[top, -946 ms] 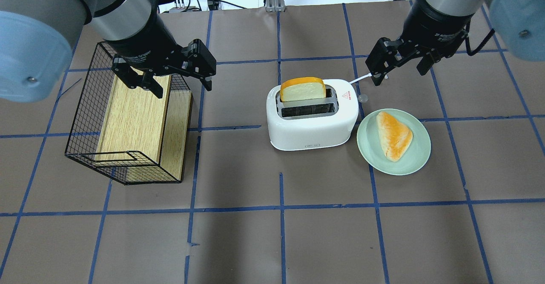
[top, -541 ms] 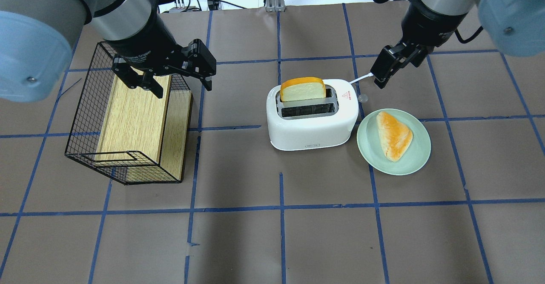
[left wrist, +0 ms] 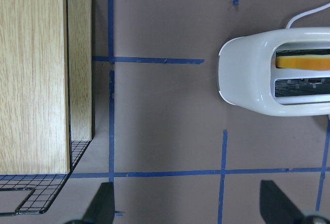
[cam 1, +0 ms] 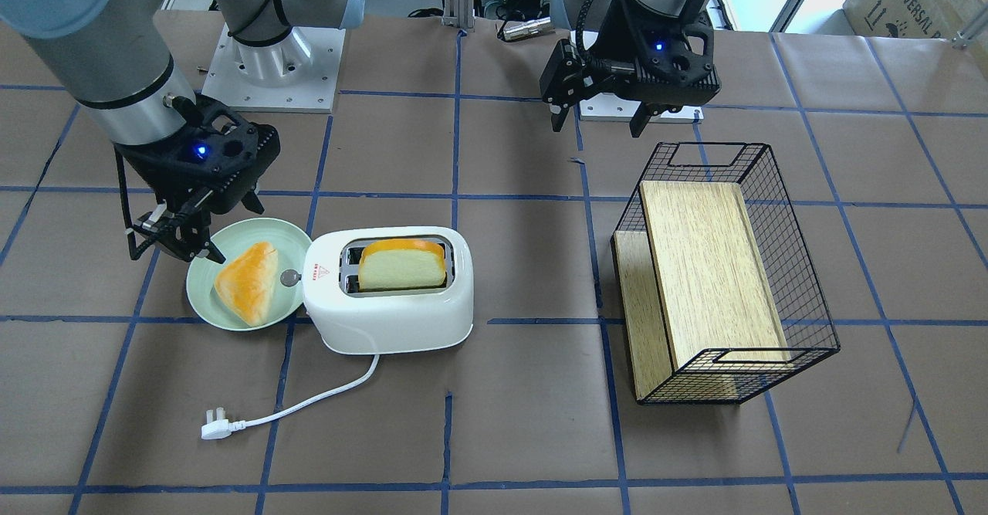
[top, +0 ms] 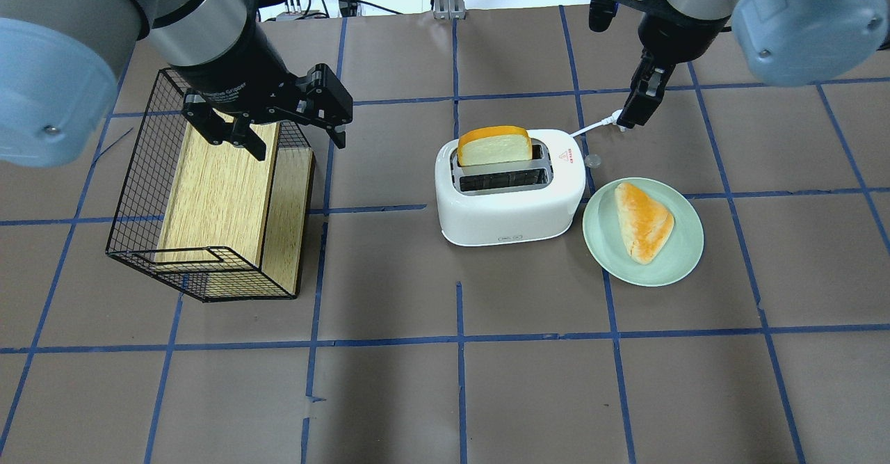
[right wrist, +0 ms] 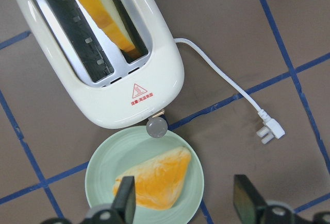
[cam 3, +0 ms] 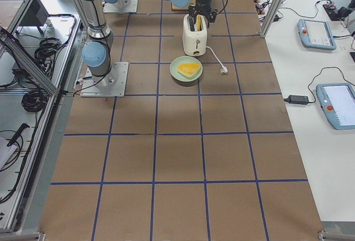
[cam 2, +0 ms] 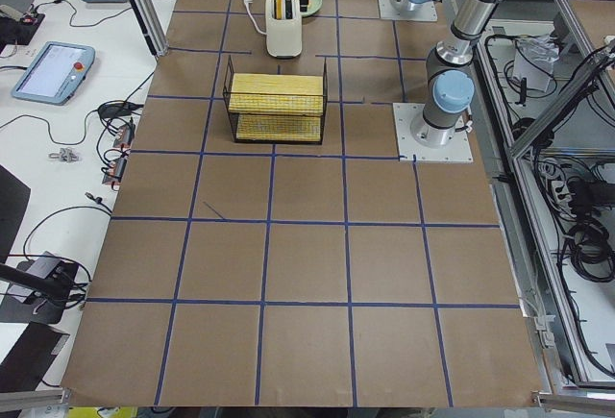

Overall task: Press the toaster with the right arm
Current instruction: 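Raise the right gripper and move it above the toaster's lever side, then lower the right gripper onto the toaster lever beside the plate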

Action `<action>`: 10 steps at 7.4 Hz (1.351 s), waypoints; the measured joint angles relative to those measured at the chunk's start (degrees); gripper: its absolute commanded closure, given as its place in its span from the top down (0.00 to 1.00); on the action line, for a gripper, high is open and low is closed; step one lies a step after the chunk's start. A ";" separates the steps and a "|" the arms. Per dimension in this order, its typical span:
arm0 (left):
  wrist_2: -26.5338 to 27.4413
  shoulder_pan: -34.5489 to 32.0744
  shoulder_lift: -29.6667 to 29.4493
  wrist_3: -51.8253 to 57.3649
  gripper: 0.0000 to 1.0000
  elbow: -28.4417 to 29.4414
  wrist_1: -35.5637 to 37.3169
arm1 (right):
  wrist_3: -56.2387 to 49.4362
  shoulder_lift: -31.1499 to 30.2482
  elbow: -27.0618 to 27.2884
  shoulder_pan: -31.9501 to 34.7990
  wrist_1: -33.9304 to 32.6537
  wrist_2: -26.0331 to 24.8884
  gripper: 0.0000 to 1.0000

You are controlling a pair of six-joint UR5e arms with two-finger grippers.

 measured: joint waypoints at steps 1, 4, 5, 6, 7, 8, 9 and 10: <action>0.00 -0.02 0.00 0.00 1.00 0.00 0.00 | -2.96 1.21 0.23 0.03 -0.85 -0.02 0.21; -0.06 0.01 0.00 -0.01 1.00 0.00 0.00 | -10.54 2.64 5.45 -0.03 -4.16 0.37 0.20; -0.03 0.03 0.00 -0.01 1.00 0.00 0.00 | -11.43 2.68 8.07 -0.03 -7.28 0.54 0.20; -0.01 0.01 0.00 -0.01 1.00 0.00 0.00 | -12.18 2.70 10.24 -0.04 -9.49 0.66 0.18; 0.00 0.00 0.00 -0.01 1.00 0.00 0.00 | -12.61 2.80 11.71 -0.03 -10.64 0.77 0.18; -0.02 0.01 0.00 0.01 1.00 0.00 0.00 | -12.77 3.07 12.46 0.01 -11.10 0.85 0.18; -0.04 0.01 0.00 0.03 1.00 0.00 0.00 | -12.85 3.50 12.77 0.06 -11.29 1.06 0.18; -0.02 0.03 0.00 0.02 1.00 0.00 0.00 | -12.91 3.79 12.89 0.10 -11.38 1.50 0.18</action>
